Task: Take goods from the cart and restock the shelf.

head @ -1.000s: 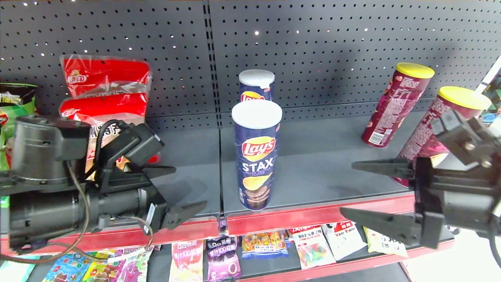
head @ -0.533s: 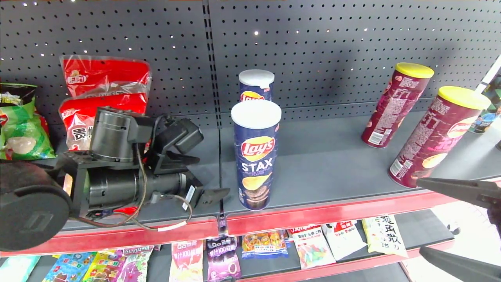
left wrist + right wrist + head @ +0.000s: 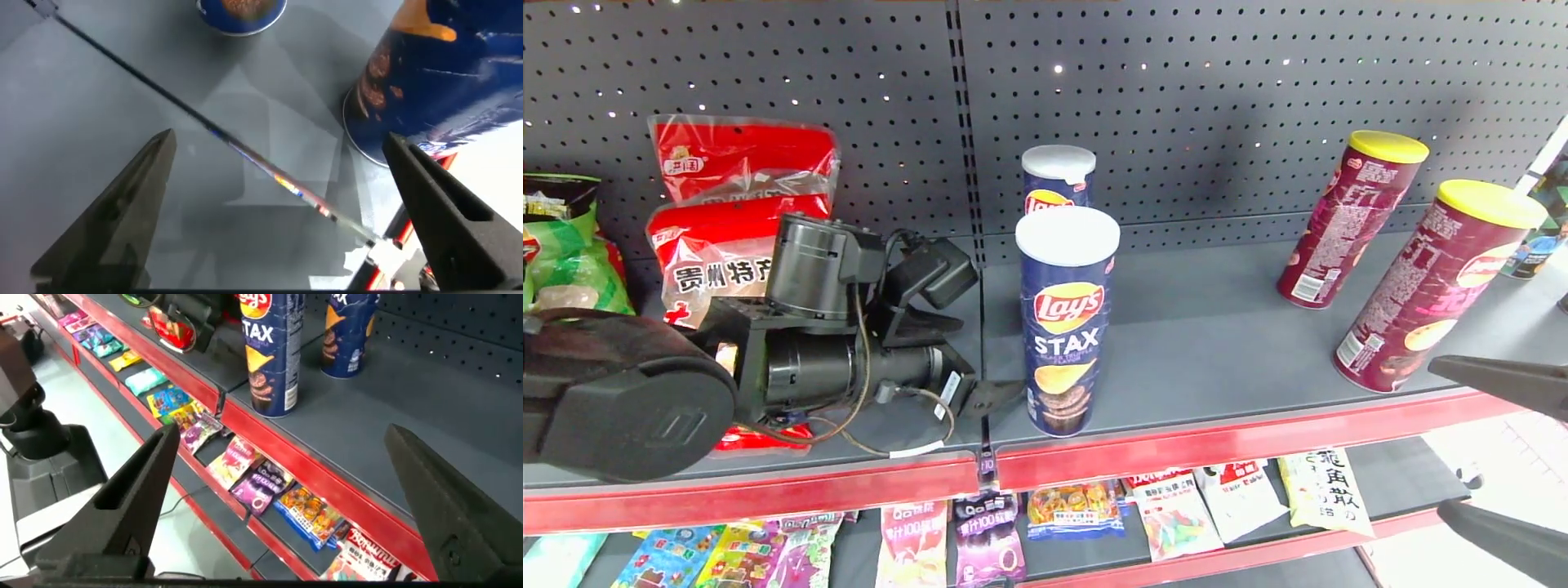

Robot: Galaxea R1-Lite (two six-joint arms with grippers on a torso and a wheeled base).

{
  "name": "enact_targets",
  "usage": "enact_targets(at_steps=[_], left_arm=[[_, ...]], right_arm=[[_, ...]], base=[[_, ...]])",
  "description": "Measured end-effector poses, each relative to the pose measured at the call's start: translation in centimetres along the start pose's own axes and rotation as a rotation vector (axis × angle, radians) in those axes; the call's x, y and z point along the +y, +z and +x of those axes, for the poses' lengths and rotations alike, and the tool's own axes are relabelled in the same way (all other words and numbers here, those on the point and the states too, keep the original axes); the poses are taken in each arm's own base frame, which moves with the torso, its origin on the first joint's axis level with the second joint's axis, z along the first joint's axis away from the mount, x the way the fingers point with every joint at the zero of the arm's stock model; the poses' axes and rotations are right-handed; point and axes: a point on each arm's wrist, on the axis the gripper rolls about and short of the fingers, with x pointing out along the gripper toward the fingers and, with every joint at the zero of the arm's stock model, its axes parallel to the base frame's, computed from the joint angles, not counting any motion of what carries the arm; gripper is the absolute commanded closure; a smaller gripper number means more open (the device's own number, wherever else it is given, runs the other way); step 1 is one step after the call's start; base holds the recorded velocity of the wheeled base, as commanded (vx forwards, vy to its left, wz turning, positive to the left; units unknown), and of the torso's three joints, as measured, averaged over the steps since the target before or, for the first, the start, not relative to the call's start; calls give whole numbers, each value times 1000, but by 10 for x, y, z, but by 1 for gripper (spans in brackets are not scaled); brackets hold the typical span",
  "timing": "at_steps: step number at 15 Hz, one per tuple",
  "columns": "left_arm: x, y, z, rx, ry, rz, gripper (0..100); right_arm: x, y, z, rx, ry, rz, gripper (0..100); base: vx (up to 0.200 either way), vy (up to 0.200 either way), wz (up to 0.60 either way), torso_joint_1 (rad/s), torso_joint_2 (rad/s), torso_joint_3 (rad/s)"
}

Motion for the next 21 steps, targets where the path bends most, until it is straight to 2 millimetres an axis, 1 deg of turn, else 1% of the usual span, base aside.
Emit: enact_targets(at_steps=[5,7,9,11,12,13,14,15,17,19,21], left_arm=[[-1,-1,1,6,-1,-1,0],[-1,-7,-7,16,6,-8,0],[-2,-14,-23,20,30,-17,0],[-4,-20,-50,22,146,-28,0],[-4,-22,-67,22,266,-43,0],[-3,-22,-85,14,438,-73,0],[-3,-21,-106,-16,573,-117,0],[-5,-23,-128,-58,659,-162,0],[-11,-34,-167,-96,747,-217,0],[-24,-58,-207,-57,797,-263,0],[-40,-89,-240,-16,843,-323,0]], right_arm=[[0,1,-1,-6,-2,-2,0],[0,-2,-1,2,-16,0,0],[-2,-4,-3,10,-62,4,0],[-3,-9,-7,16,-111,8,0],[-4,-13,-11,21,-153,10,0],[-4,-20,-17,35,-224,17,0],[-5,-28,-25,46,-325,24,0],[-5,-35,-34,50,-434,28,0],[-2,-45,-48,47,-601,31,0],[2,-57,-58,48,-737,35,0],[10,-72,-65,49,-798,38,0]], base=[[0,0,0,0,0,0],[0,0,0,0,0,0],[0,0,0,0,0,0],[0,0,0,0,0,0],[0,0,0,0,0,0],[0,0,0,0,0,0],[0,0,0,0,0,0],[0,0,0,0,0,0],[0,0,0,0,0,0],[0,0,0,0,0,0],[0,0,0,0,0,0]])
